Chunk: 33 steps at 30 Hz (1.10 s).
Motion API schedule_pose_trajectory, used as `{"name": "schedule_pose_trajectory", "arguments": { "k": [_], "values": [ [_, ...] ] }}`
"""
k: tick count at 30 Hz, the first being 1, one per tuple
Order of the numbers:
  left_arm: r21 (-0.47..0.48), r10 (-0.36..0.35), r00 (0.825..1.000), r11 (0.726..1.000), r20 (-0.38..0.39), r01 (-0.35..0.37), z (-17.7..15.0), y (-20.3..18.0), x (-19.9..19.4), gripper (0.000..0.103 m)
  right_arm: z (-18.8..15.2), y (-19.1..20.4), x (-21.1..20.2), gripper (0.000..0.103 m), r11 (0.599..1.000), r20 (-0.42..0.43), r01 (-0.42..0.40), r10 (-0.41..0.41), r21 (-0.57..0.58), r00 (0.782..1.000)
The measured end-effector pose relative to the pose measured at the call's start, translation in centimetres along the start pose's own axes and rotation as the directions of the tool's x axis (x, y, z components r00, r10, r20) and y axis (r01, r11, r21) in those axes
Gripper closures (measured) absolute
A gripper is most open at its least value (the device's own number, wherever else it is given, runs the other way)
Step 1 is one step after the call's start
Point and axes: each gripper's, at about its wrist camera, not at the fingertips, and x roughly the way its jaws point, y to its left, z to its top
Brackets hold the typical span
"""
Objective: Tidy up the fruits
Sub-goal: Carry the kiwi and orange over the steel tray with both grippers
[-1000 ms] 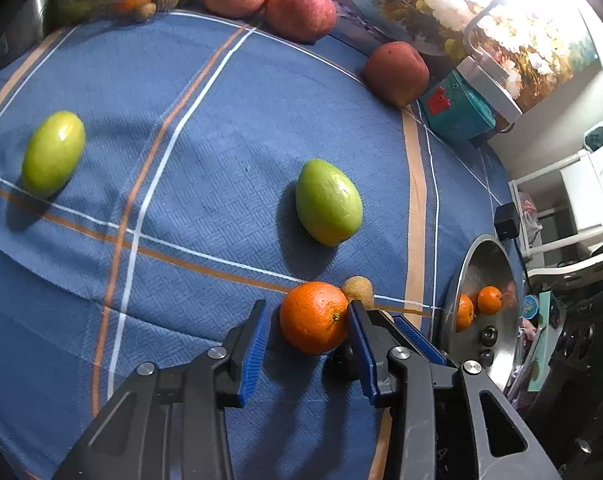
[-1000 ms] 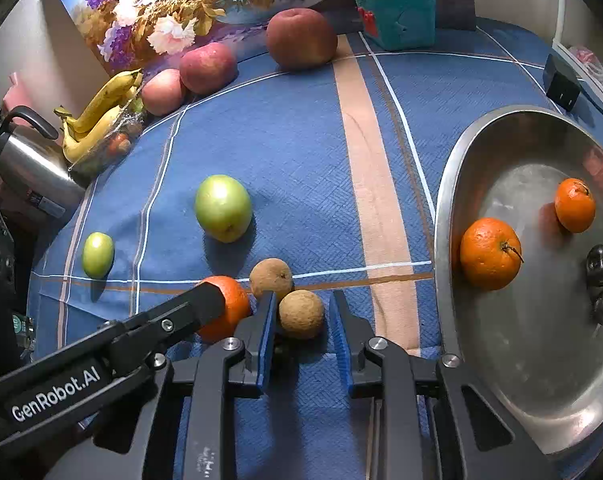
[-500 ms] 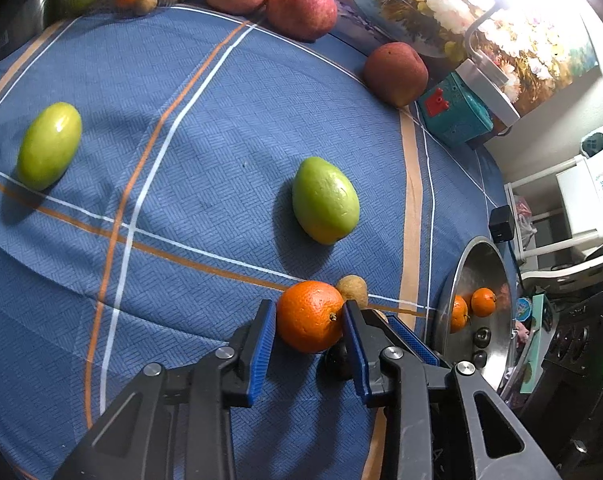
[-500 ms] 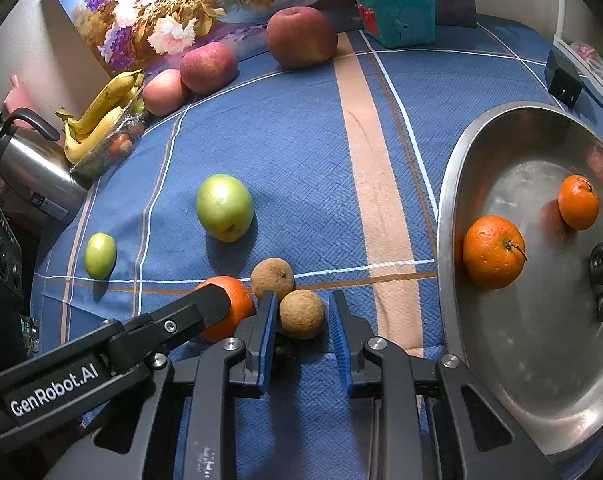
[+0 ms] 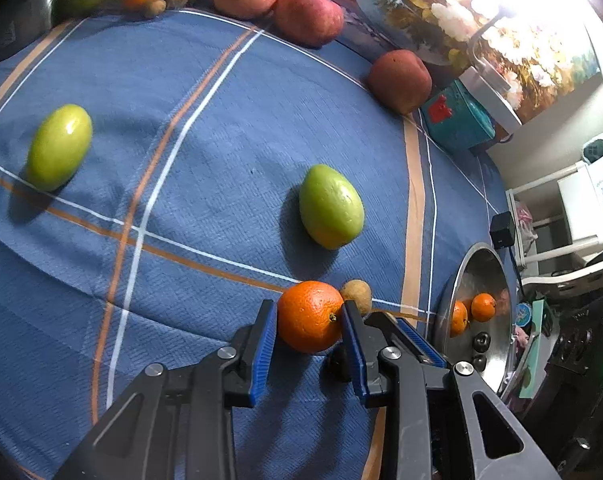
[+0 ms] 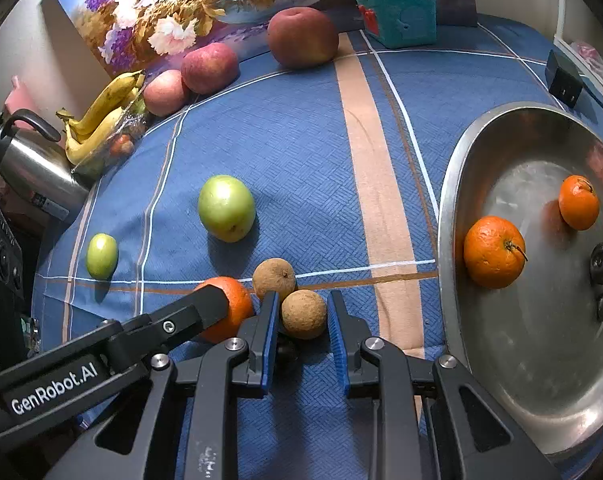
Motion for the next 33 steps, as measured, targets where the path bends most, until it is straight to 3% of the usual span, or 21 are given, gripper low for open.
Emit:
{"name": "schedule_pose_trajectory", "arguments": {
  "k": [19,28,33],
  "values": [
    [-0.011,0.026,0.993,1.000,0.113,-0.025,0.5,0.3,-3.8,0.069,1.4,0.7,-4.9,0.078,1.000,0.152,0.001,0.000,-0.003,0.988],
    [0.016,0.036,0.991,0.999,0.129,-0.039,0.4,-0.9,-4.0,0.069,1.6,0.2,-5.9,0.078,0.998,0.173,0.058,-0.056,-0.007,0.983],
    [0.064,0.039,0.991,0.997,0.126,-0.047,0.1,-2.6,-3.6,0.069,1.7,-2.3,-6.1,0.078,0.991,0.160,0.114,-0.123,0.066,0.979]
  ]
}}
